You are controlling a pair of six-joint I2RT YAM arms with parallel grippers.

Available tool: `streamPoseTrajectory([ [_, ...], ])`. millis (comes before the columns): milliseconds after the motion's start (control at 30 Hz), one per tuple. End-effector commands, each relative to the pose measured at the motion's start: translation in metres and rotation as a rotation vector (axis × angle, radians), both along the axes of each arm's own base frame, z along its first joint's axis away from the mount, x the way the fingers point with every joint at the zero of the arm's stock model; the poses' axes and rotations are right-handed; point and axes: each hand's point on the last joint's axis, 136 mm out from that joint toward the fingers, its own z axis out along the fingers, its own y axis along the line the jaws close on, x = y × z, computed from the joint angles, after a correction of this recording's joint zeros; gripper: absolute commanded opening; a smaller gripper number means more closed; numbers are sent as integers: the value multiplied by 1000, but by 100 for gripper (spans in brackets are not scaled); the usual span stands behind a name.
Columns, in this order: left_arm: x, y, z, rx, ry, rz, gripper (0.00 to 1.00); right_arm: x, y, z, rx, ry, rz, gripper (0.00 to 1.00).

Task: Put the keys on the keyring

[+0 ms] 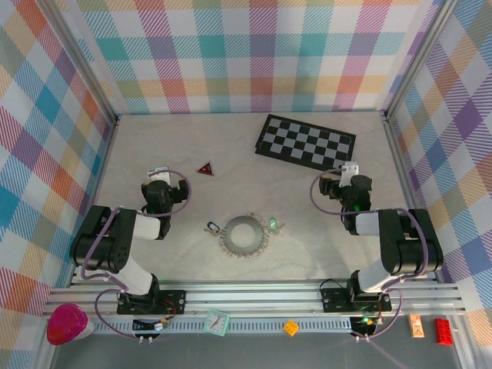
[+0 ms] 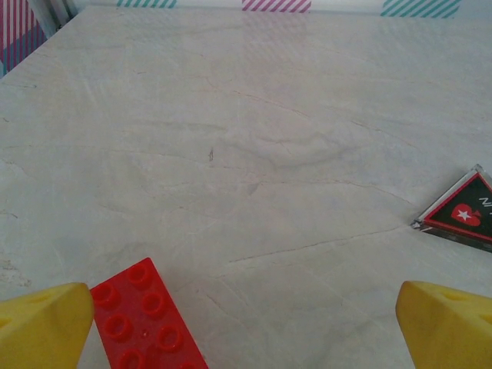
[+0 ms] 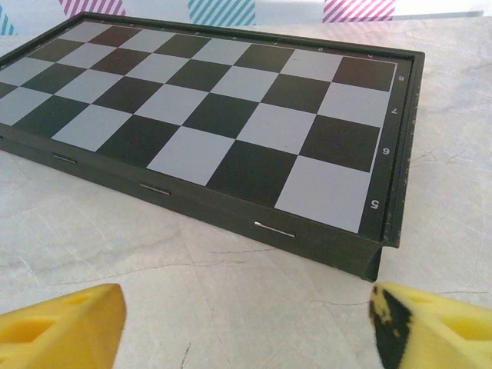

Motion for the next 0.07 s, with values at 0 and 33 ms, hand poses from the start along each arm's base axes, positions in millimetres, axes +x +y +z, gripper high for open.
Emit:
streamPoseTrajectory([
  [0, 4, 5, 7, -17, -20, 11, 100, 4, 1, 4, 14, -10, 9, 99],
  [33, 4, 5, 8, -17, -24, 12, 100, 4, 0, 4, 13, -12, 5, 99],
])
